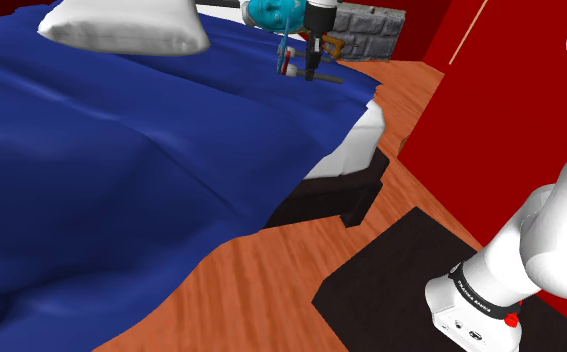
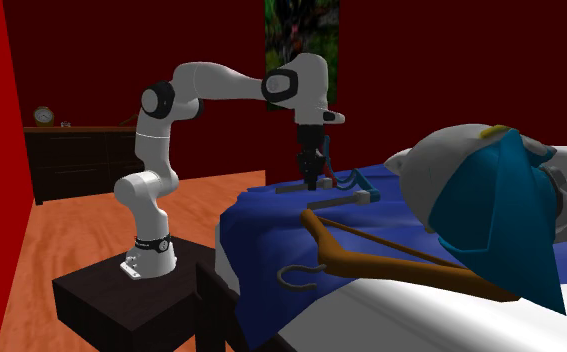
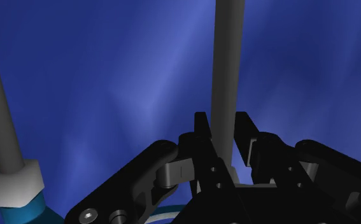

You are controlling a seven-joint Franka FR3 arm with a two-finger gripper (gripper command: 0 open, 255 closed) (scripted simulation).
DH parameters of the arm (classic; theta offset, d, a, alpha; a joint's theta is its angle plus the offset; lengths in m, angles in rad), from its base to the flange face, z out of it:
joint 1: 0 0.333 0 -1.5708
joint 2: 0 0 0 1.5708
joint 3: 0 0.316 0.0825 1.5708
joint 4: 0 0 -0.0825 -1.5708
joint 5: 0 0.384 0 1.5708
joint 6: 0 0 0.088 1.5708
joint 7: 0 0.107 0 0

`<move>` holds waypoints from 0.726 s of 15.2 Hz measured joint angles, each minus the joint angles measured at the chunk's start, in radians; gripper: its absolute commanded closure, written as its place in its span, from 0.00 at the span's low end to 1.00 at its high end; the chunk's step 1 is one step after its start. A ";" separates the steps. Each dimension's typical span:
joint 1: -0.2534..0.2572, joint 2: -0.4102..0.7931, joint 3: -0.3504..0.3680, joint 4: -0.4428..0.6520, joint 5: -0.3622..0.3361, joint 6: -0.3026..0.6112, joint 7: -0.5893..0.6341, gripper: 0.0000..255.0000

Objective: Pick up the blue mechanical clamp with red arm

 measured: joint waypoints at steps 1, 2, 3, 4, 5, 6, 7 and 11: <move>0.000 0.000 0.000 0.000 0.000 0.000 0.000 1.00; 0.000 0.000 0.000 0.000 0.000 0.000 0.000 1.00; 0.000 0.000 0.000 0.000 0.000 0.000 0.000 1.00; 0.000 0.000 0.000 0.000 0.000 0.000 0.000 1.00; 0.000 0.000 0.000 0.000 0.000 0.000 0.000 1.00; 0.000 -0.001 0.000 -0.001 0.000 0.001 0.000 1.00; 0.000 0.001 0.000 0.007 0.000 -0.006 0.000 1.00; 0.000 0.008 0.000 0.063 0.001 -0.055 -0.003 1.00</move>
